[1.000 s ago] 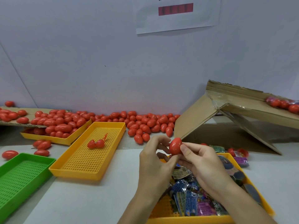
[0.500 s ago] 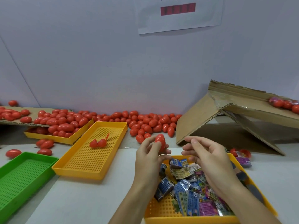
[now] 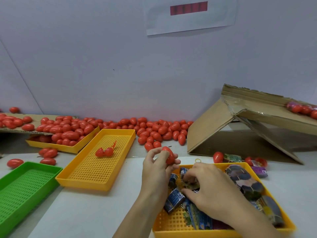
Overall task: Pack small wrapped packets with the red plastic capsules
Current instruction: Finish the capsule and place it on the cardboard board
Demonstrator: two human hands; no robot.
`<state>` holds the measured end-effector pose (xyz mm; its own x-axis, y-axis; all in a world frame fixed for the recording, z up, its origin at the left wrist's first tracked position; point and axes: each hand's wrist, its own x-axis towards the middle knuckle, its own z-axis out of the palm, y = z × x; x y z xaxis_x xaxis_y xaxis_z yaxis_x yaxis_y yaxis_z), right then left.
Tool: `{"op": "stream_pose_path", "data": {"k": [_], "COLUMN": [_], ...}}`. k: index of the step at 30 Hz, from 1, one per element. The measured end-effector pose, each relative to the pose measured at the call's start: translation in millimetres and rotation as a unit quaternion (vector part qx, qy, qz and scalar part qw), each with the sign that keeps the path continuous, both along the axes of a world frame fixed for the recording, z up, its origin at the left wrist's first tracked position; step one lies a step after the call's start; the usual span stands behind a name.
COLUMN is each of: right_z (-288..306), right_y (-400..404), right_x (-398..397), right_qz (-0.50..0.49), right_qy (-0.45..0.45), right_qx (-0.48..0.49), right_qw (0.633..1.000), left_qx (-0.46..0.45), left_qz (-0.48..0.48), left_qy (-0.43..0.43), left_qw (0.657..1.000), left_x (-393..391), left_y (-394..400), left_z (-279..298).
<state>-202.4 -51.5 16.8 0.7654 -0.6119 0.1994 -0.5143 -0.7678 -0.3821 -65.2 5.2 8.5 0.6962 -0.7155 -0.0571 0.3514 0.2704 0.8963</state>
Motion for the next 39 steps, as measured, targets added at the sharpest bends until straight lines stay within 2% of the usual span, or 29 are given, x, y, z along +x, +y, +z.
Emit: {"op": "stream_pose_path", "data": {"k": [6, 11, 13, 16, 18, 20, 21, 22, 25, 28, 31, 35, 39], "right_z": [2, 2, 3, 8, 12, 15, 15, 15, 13, 13, 11, 11, 10], "right_y": [8, 5, 1, -13, -22, -24, -23, -23, -18, -16, -17, -17, -15], "right_x": [2, 1, 0, -6, -11, -12, -12, -12, -10, -11, -11, -9, -7], "right_qz": [-0.016, -0.049, -0.058, -0.093, -0.111, -0.102, -0.088, -0.07, -0.016, 0.001, 0.001, -0.008, -0.009], "right_qy": [-0.012, -0.081, -0.143, -0.282, -0.375, -0.426, -0.431, -0.424, -0.365, -0.304, -0.295, -0.346, -0.344], "right_qx": [-0.011, 0.055, 0.094, 0.189, 0.283, 0.366, 0.377, 0.367, 0.278, 0.23, 0.244, 0.31, 0.313], "right_qw": [1.0, 0.994, 0.984, 0.936, 0.876, 0.821, 0.815, 0.825, 0.888, 0.924, 0.924, 0.885, 0.885], "left_qx": [0.007, 0.02, 0.018, 0.021, 0.016, 0.009, 0.016, 0.031, 0.056, 0.05, 0.048, 0.049, 0.054], "left_qz": [0.001, 0.001, -0.002, -0.018, -0.043, -0.085, -0.107, -0.128, -0.158, -0.134, -0.107, -0.102, -0.119], "left_qy": [-0.011, -0.037, -0.037, -0.047, -0.043, -0.054, -0.073, -0.097, -0.135, -0.147, -0.136, -0.136, -0.169], "left_qw": [1.0, 0.999, 0.999, 0.999, 0.998, 0.995, 0.991, 0.987, 0.977, 0.979, 0.984, 0.984, 0.977], "left_x": [-1, -1, 0, 1, 0, -2, -4, -5, -8, -9, -8, -9, -10], "left_y": [-1, -2, -2, -2, 0, 3, 4, 5, 7, 8, 8, 7, 8], "left_z": [-1, -4, -5, -5, -3, 0, 2, 3, 6, 5, 4, 4, 5]}}
